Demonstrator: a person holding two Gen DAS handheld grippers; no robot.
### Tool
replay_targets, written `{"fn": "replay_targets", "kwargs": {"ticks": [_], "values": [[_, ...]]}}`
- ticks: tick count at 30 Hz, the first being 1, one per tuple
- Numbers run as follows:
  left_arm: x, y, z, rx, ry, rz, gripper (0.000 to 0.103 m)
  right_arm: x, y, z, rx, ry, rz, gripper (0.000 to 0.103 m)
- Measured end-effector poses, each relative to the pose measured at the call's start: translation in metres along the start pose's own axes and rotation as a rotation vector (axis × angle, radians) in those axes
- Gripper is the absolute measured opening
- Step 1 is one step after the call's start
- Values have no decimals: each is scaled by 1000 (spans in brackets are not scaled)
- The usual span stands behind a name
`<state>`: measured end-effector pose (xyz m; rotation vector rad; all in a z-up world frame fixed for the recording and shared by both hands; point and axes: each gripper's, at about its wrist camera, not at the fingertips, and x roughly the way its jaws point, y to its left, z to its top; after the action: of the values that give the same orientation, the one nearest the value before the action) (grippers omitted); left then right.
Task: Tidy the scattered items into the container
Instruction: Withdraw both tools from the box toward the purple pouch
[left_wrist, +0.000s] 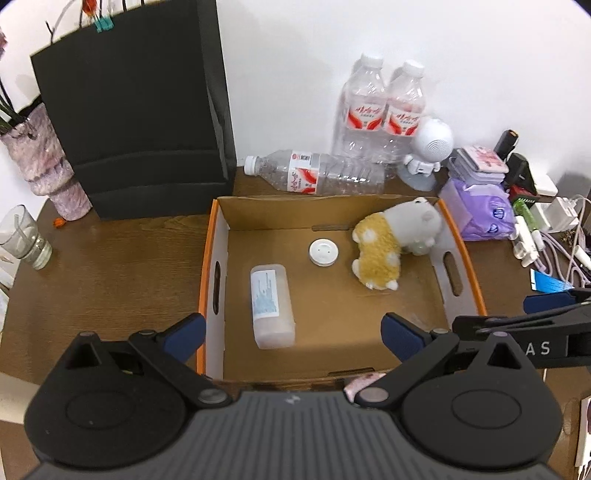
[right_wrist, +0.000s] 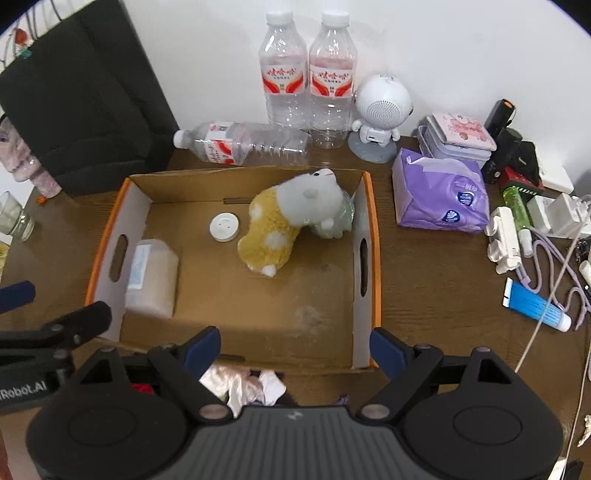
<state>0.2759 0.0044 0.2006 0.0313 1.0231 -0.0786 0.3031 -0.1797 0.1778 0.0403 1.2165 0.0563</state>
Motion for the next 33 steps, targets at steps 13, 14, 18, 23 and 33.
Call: {"fn": "replay_targets", "kwargs": {"ticks": [13, 14, 18, 23, 33], "values": [[-26, -7, -59, -30, -209, 36, 103, -22, 2, -50, -2, -188, 29, 88], [-27, -6, -63, -40, -221, 43, 103, -20, 1, -54, 6, -199, 42, 88], [-36, -9, -78, -40, -312, 79, 103, -19, -2, -69, 30, -269, 87, 88], [-53, -18, -108, -8, -508, 119, 103, -28, -3, -97, 29, -412, 113, 88], [-70, -35, -175, 53, -800, 97, 103, -34, -6, -164, -40, -730, 78, 90]]}}
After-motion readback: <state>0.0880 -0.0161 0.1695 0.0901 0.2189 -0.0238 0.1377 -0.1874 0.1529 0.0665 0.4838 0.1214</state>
